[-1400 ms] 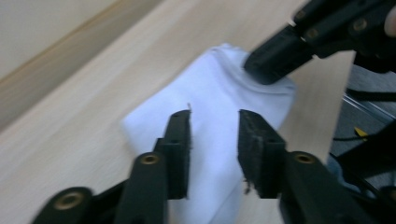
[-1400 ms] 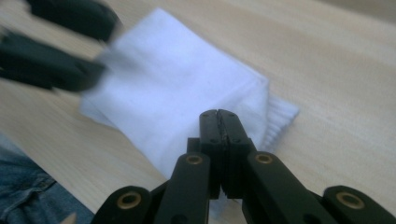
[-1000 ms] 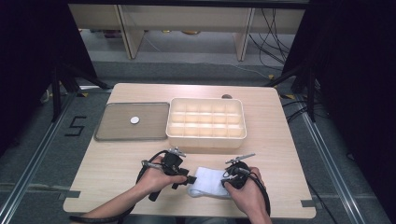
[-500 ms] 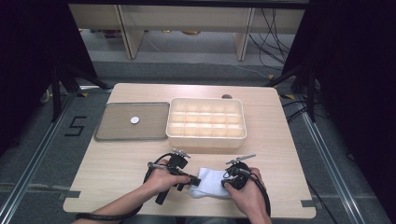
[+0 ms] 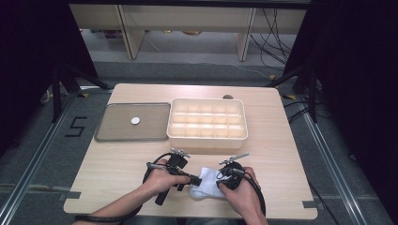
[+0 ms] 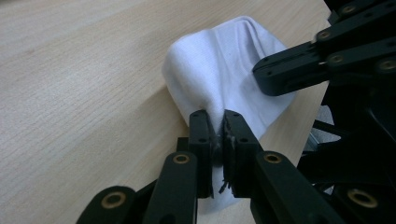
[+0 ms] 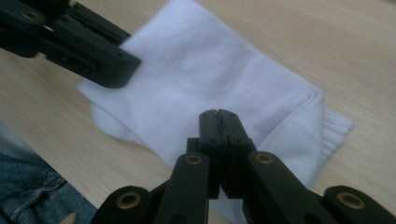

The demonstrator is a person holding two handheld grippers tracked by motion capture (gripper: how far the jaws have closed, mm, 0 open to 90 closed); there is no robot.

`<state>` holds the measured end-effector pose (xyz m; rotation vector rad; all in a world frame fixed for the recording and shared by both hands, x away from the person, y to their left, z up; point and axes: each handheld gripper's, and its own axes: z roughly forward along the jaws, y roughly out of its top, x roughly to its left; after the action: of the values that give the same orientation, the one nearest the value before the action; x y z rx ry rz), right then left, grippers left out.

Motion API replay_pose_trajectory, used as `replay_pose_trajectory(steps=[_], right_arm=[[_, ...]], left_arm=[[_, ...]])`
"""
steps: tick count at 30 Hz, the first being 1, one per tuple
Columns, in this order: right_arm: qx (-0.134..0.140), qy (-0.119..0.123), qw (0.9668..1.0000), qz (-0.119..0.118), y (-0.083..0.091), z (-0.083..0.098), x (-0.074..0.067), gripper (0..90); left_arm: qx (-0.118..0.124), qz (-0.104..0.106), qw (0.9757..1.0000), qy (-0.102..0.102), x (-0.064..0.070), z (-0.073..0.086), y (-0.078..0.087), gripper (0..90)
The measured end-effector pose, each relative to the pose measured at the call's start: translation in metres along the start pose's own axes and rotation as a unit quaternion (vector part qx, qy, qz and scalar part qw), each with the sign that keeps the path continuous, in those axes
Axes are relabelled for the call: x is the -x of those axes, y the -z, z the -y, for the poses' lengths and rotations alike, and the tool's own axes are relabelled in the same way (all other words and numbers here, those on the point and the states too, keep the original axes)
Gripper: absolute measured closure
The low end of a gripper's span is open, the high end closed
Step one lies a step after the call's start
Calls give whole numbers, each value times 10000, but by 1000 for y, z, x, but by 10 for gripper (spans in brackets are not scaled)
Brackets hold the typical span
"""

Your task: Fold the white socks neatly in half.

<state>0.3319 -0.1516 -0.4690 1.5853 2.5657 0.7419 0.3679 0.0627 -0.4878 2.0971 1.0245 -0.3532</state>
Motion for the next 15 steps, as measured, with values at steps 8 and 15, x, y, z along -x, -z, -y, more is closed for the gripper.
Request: replay_pose_trajectory(steps=[8, 15], right_arm=[[-120, -8, 9999, -35, -9, 1, -1, 893], [-143, -121, 9998, 27, -12, 0, -3, 896]], left_arm=[[202, 160, 9997, -38, 4, -3, 3, 822], [181, 197, 9995, -161, 11, -8, 5, 825]])
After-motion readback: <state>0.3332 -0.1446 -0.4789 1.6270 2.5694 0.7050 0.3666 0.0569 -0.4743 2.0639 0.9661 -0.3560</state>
